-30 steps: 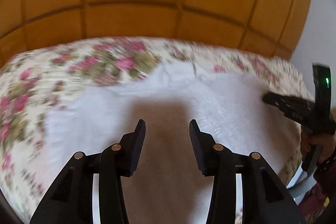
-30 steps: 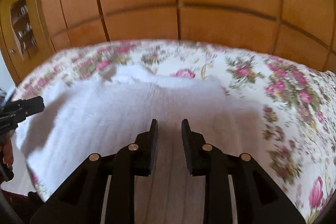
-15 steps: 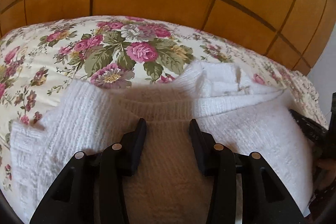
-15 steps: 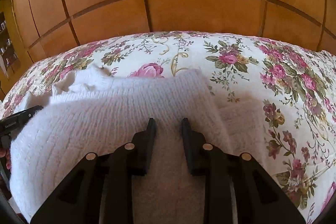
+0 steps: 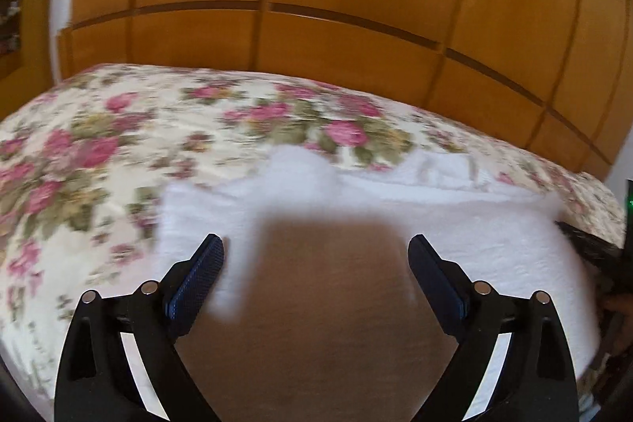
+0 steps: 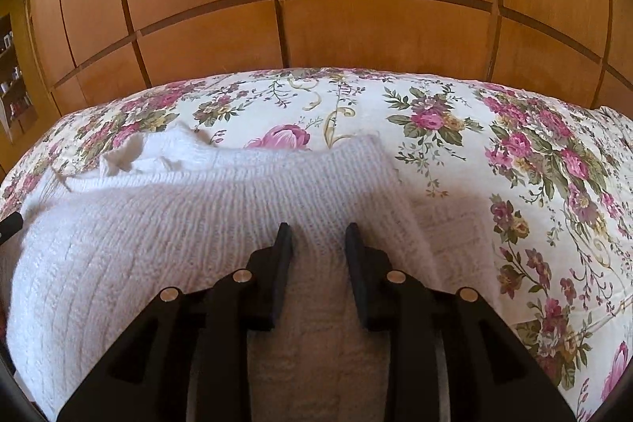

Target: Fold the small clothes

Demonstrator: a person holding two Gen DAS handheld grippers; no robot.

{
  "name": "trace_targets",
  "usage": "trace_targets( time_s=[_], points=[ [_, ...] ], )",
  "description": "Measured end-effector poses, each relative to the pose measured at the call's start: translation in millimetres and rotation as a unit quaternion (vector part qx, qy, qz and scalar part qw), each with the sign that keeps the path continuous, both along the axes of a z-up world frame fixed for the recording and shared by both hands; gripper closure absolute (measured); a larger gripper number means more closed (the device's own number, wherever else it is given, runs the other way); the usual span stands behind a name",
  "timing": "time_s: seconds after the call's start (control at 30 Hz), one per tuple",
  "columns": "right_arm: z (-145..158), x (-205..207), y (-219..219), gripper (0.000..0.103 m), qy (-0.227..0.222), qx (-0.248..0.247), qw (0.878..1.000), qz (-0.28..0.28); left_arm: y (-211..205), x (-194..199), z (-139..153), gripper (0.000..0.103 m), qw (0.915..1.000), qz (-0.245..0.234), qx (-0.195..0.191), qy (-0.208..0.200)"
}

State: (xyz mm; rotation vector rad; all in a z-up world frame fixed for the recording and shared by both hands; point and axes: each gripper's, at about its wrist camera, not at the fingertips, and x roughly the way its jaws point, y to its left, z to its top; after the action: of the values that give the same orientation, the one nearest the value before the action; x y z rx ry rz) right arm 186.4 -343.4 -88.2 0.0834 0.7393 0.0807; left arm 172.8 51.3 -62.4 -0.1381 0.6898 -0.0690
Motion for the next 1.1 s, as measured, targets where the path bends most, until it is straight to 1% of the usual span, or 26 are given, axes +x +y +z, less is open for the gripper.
trace_targets(
  time_s=[0.03, 0.07, 0.1, 0.13, 0.2, 0.27, 0.3, 0.33, 0.43, 0.5, 0.53, 0.57, 0.6, 0.67, 0.73, 0.8, 0.87, 0.9, 0.93, 0.97, 1.0, 1.03, 1.1],
  points=[
    [0.1, -0.2, 0.5, 0.075, -0.001, -0.001, 1.000, 0.000, 5.3, 1.9, -5.2, 0.010, 0.9999, 0.008, 0.003, 0.012],
    [0.4, -0.4, 0.8, 0.075, -0.002, -0.002, 1.000, -0.001, 9.6, 5.6, -12.6, 0.010, 0.9995, 0.009, -0.004, 0.029],
    [0.3, -0.6, 1.1, 0.074, -0.002, -0.003, 1.000, -0.001, 12.1, 9.1, -17.7, 0.008, 0.9992, 0.007, -0.014, 0.038],
    [0.5, -0.9, 1.3, 0.074, -0.003, -0.004, 1.000, -0.001, 13.6, 9.3, -19.9, 0.006, 0.9993, 0.004, -0.019, 0.032],
    [1.8, -3.1, 1.7, 0.072, -0.009, -0.008, 1.000, -0.006, 8.8, 10.0, -19.9, 0.004, 0.9996, -0.003, -0.005, 0.028],
    [6.3, -10.6, 0.8, 0.063, -0.029, -0.009, 0.999, -0.014, 5.2, 10.7, -20.5, 0.004, 0.9996, -0.005, 0.004, 0.028],
    [9.8, -15.7, -0.9, 0.063, -0.041, -0.008, 0.999, -0.023, 5.3, 10.8, -20.8, 0.004, 0.9996, -0.006, 0.003, 0.026],
    [12.7, -19.7, -2.9, 0.066, -0.047, -0.006, 0.998, -0.032, 6.4, 9.8, -20.8, 0.004, 0.9997, -0.006, -0.001, 0.023],
    [18.8, -30.0, -6.7, 0.073, -0.038, 0.001, 0.998, -0.046, 8.0, 7.3, -21.1, 0.004, 0.9998, -0.009, -0.009, 0.018],
    [20.1, -38.7, -6.7, 0.074, -0.033, 0.000, 0.998, -0.049, 7.5, 6.1, -20.9, 0.004, 0.9998, -0.008, -0.007, 0.018],
    [18.6, -39.3, -6.9, 0.079, -0.026, -0.007, 0.998, -0.054, 8.1, 3.9, -21.0, 0.004, 0.9998, -0.007, -0.006, 0.018],
    [12.6, -36.5, -9.0, 0.082, -0.010, -0.018, 0.998, -0.065, 8.2, 3.8, -20.9, 0.004, 0.9998, -0.007, -0.006, 0.018],
    [7.1, -33.9, -12.3, 0.082, -0.002, -0.018, 0.997, -0.071, 8.3, 3.9, -20.7, 0.004, 0.9998, -0.007, -0.005, 0.019],
    [0.6, -28.3, -20.5, 0.082, 0.003, 0.003, 0.997, -0.079, 8.8, 3.1, -19.4, 0.004, 0.9997, -0.005, -0.008, 0.020],
    [-0.1, -24.6, -22.8, 0.082, 0.002, 0.010, 0.996, -0.085, 11.4, -2.2, -15.0, 0.004, 0.9997, 0.003, -0.017, 0.016],
    [0.0, -27.1, -23.0, 0.081, -0.005, 0.014, 0.996, -0.082, 17.8, -15.1, -9.4, 0.004, 0.9991, 0.018, -0.038, -0.005],
    [2.3, -33.1, -28.1, 0.079, -0.014, 0.035, 0.996, -0.077, 24.8, -32.2, -5.4, 0.004, 0.9971, 0.034, -0.064, -0.022],
    [5.4, -40.3, -31.5, 0.079, -0.022, 0.050, 0.995, -0.079, 26.8, -36.5, -4.2, 0.004, 0.9966, 0.037, -0.069, -0.025],
    [8.4, -45.9, -32.0, 0.076, -0.026, 0.055, 0.995, -0.082, 31.0, -43.3, -2.6, 0.004, 0.9958, 0.044, -0.075, -0.029],
    [11.8, -50.5, -30.9, 0.071, -0.030, 0.059, 0.994, -0.083, 34.8, -48.3, -1.1, 0.004, 0.9952, 0.048, -0.079, -0.031],
    [17.7, -62.0, -27.3, 0.069, -0.038, 0.068, 0.994, -0.079, 39.2, -52.2, -0.8, 0.004, 0.9946, 0.051, -0.085, -0.030],
    [21.3, -66.6, -24.4, 0.069, -0.041, 0.072, 0.994, -0.074, 44.4, -55.3, -2.0, 0.004, 0.9939, 0.054, -0.093, -0.024],
    [30.9, -83.3, -11.1, 0.069, -0.051, 0.077, 0.995, -0.044, 53.7, -60.3, -7.0, 0.004, 0.9922, 0.061, -0.109, -0.006]
  ],
)
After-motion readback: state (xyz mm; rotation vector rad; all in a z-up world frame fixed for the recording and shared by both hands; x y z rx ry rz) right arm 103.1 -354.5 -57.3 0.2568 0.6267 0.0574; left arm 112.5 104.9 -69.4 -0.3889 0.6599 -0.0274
